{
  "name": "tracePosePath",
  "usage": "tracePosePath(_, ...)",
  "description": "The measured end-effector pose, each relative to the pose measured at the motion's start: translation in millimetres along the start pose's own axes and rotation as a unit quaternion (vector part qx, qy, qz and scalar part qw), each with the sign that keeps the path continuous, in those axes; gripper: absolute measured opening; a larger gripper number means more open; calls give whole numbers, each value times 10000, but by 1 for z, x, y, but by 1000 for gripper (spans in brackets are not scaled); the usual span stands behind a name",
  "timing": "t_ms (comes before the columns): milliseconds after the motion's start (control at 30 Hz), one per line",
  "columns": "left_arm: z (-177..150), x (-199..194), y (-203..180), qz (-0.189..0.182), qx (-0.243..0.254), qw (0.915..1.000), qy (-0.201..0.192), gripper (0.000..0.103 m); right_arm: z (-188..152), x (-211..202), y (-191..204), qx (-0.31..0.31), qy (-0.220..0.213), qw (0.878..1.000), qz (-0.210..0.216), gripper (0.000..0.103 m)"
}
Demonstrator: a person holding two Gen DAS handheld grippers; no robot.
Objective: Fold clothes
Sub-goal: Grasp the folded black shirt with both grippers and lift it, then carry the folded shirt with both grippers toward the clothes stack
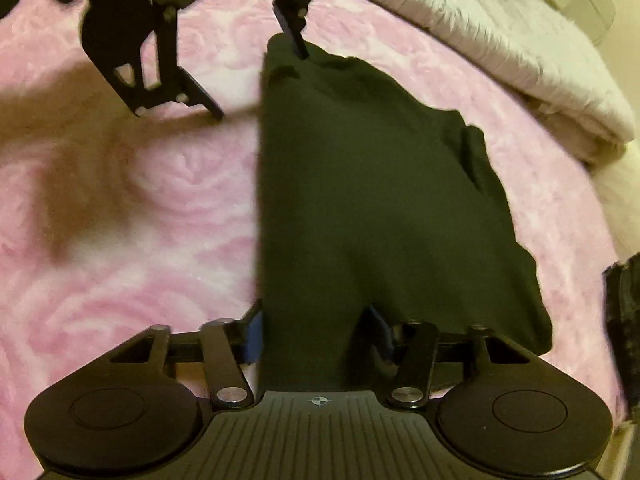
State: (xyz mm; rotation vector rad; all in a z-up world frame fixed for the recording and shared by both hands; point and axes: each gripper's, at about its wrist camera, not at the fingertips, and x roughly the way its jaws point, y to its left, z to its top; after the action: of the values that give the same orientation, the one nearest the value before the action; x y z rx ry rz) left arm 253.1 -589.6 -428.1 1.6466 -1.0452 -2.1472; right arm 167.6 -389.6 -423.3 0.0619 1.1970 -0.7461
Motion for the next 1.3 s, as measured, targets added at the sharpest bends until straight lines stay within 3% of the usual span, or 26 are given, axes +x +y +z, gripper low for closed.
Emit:
tracePosePath(67,0,7,2,95,186,9997,-133,79,-2,-11,-13,131,-129,9997,155,15)
tracePosePath(133,1,12,5,121,272,9994,-194,76,-4,-28,-26,266,-267,9990,225,14)
tracePosePath(167,3,14,8,48,259,9995,-169,63,-6,-36,-32,300,-313,9989,197,14)
tracePosePath(200,5,15,11,-34,240,9996,-138,36,-8,-43,-38,335,-358,9987,169,14)
tracePosePath(300,11,18,13,-159,268,9995,-31,18,-19,-51,-43,339,-331,9988,83,15)
tracePosePath(400,11,21,20,-287,61,9996,3,14,-23,-46,-27,153,-281,9995,-35,20)
tracePosePath(467,12,16,25,-356,-52,9994,4,14,-20,-40,-11,14,-268,9995,-187,42)
tracePosePath(533,17,8,29,-415,-98,9991,15,14,-16,-32,5,-135,-347,9987,-358,50)
tracePosePath(600,21,0,33,-474,-143,9988,26,14,-12,-13,17,-391,-189,9971,-617,52)
tracePosePath(700,27,-12,40,-563,-211,9982,42,12,-10,5,18,-462,-46,9951,-874,52)
tracePosePath(733,29,-16,42,-593,-233,9980,48,12,-10,4,13,-350,-13,9958,-848,44)
tracePosePath(767,31,-21,44,-623,-256,9977,53,12,-10,-1,6,-256,-5,9968,-757,26)
tracePosePath(833,36,-29,48,-682,-301,9972,64,12,-11,-16,-6,-155,-15,9983,-565,20)
tracePosePath(933,42,-41,55,-771,-369,9963,80,12,-10,-51,-27,-132,-6,9994,-333,18)
tracePosePath(1300,81,-190,82,-1206,-1024,9873,130,12,1,-216,-58,-538,31,9971,533,17)
